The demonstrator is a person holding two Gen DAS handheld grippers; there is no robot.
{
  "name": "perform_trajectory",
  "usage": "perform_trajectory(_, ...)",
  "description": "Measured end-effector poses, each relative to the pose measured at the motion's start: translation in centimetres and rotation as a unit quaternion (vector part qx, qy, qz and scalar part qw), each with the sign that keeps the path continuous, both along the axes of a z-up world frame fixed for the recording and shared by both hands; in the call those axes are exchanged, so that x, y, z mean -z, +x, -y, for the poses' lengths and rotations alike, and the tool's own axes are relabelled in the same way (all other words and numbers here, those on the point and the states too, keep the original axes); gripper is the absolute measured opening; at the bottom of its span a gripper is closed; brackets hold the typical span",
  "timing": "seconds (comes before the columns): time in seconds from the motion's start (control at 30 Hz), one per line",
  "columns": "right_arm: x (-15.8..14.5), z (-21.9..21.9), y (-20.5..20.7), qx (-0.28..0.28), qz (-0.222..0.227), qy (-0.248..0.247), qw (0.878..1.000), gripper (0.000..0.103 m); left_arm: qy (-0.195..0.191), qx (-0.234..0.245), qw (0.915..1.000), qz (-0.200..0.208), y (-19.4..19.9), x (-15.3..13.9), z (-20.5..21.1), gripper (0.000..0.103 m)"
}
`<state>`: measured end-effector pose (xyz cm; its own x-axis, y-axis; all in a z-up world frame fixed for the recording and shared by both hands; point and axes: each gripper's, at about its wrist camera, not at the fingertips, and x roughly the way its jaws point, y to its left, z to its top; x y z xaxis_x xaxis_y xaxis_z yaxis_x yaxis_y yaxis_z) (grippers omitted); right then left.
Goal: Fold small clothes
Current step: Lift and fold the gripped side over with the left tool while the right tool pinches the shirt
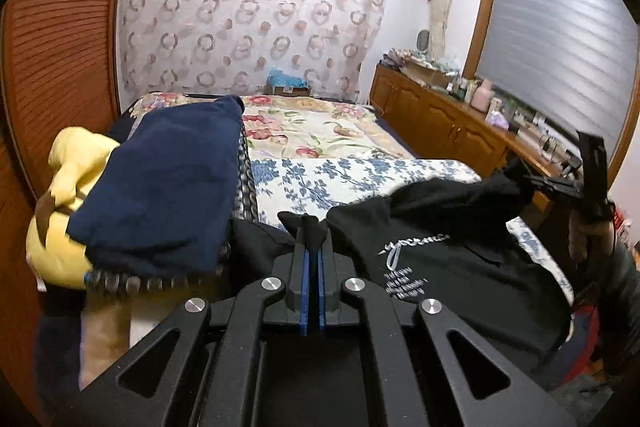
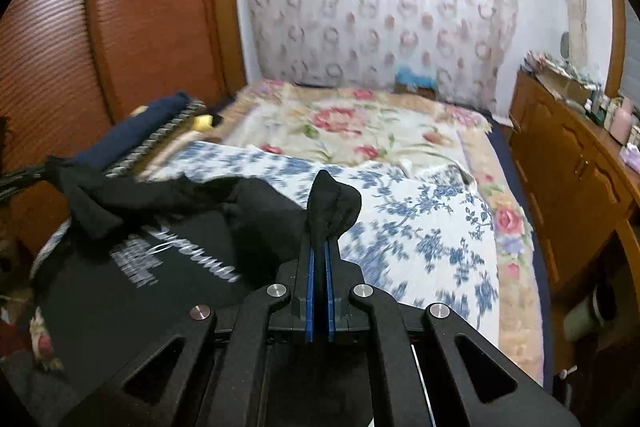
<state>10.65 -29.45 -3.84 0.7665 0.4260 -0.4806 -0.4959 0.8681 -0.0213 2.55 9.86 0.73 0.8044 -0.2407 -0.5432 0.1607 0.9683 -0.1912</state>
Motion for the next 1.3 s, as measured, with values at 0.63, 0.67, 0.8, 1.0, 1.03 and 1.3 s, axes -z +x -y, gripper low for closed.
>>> perform_trajectory(0.63,1.1,7.8,-15.9,0.009,-0.018,0.023,1.000,0.004,0.020,-0.035,0.9992,0.005,-9.6,-0.5,-1.6,0.004)
perform_trajectory(0.67,1.2,8.0,-16.4,0.009,-0.022,0.023,0.999,0.004,0.023,-0.038,0.9990,0.001,-9.7,-0.4,-1.6,0.004)
perform_trajectory(0.8,1.8,8.4,-16.7,0.012,-0.039,0.011,0.999,0.004,0.033,-0.049,0.9982,-0.010,-10.0,0.4,-2.3,0.004)
perform_trajectory(1.0,0.7,8.0,-17.0,0.016,-0.050,0.011,0.999,0.004,0.043,-0.057,0.9974,-0.012,-11.0,0.7,-3.0,0.004)
perform_trajectory(1.03,0.7,8.1,-16.9,0.016,-0.052,0.013,0.998,0.004,0.043,-0.056,0.9974,-0.015,-10.9,0.9,-3.0,0.004)
perform_trajectory(1.3,0.5,7.9,-15.9,0.029,-0.050,0.009,0.998,0.010,0.025,-0.060,0.9979,-0.007,-10.5,0.5,-3.6,0.010)
